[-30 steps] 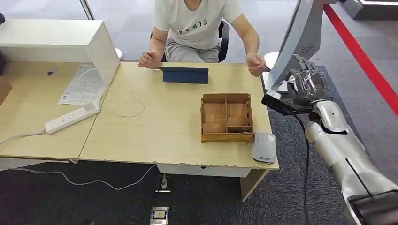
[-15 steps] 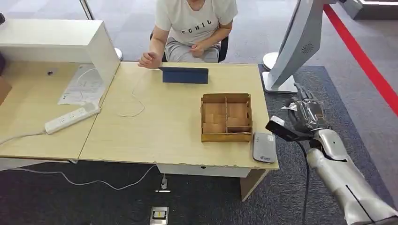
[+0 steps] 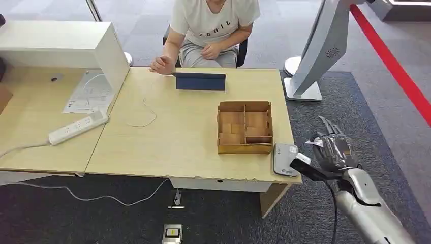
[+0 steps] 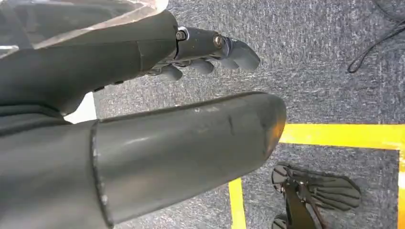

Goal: Pass the card to the sensor for recognition and then transmit it.

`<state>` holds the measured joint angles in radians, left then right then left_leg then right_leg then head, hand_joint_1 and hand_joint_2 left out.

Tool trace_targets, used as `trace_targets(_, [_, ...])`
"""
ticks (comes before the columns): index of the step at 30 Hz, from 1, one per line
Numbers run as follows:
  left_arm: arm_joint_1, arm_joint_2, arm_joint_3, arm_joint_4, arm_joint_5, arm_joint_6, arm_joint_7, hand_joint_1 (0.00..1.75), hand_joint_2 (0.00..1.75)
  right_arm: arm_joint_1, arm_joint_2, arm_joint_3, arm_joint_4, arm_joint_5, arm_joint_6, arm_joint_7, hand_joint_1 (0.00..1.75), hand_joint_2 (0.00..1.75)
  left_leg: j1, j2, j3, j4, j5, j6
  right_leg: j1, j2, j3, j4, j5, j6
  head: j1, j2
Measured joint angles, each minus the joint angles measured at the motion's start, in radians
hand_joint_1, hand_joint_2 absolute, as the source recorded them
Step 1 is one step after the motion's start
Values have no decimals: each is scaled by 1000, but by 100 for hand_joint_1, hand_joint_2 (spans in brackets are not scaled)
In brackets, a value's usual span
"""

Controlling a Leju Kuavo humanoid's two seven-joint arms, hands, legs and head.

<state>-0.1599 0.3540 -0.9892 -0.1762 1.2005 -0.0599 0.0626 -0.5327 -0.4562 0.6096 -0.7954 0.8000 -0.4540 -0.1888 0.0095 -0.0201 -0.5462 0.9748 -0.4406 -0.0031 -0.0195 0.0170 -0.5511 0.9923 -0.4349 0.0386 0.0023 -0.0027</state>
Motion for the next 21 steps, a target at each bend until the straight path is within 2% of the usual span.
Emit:
trace_targets(7, [-1, 0, 0, 0, 3, 9, 10, 0, 0, 54, -3, 1, -66, 64, -2, -20, 175, 175, 0, 0, 0, 0, 0, 0, 0, 0, 0, 0, 0, 0, 0, 0])
trace_targets(21, [-2, 0, 0, 0, -13, -3, -4, 0, 0, 99, -2, 6, -107, 70, 16, -30, 175, 175, 0, 0, 0, 0, 0, 0, 0, 0, 0, 0, 0, 0, 0, 0])
